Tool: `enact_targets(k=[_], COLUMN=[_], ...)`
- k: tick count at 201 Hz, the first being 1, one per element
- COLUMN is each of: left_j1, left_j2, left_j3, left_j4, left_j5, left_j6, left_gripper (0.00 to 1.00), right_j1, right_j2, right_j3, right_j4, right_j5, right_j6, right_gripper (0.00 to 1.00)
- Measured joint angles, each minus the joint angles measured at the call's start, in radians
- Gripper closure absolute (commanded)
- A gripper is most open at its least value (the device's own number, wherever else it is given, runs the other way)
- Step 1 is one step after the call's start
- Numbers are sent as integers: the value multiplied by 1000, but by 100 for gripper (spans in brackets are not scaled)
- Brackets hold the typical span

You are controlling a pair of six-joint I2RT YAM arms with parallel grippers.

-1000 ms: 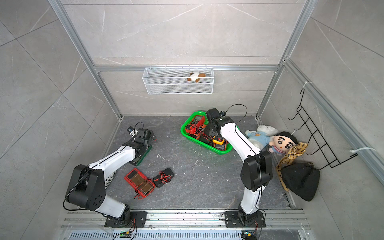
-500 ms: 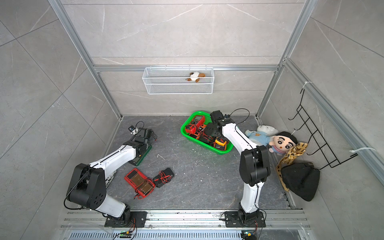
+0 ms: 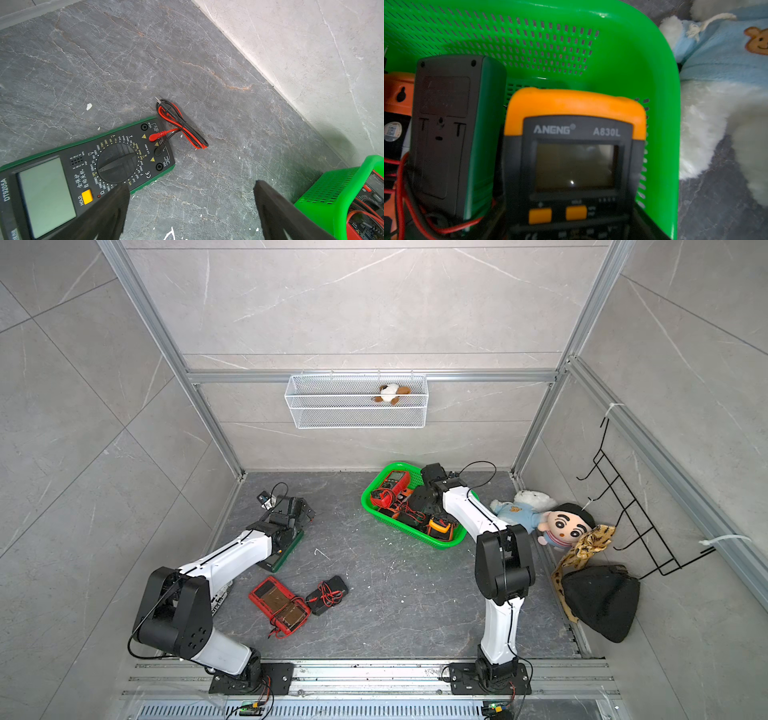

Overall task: Put the multimeter into the basket
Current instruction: Place the multimeter in the basket.

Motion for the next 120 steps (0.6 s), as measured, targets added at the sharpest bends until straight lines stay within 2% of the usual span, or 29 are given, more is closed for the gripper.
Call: enact_targets(k=[38,73,100,120], left_j1=[0,0,0,0], left_j2=[3,4,9,12], left_j3=[0,0,0,0], left_j4=[0,1,1,1], left_j5=[3,5,5,5], left_j6=[0,0,0,0], left_gripper=[2,2,2,2], right_j1=[0,18,45,52], right_j2=[45,126,171,197], right_j3=[10,93,166,208], right_j4=[5,-28,-74,-116], right_j5=[-3,3,33,53], right_j6=[0,0,0,1], right_gripper=[85,83,72,61])
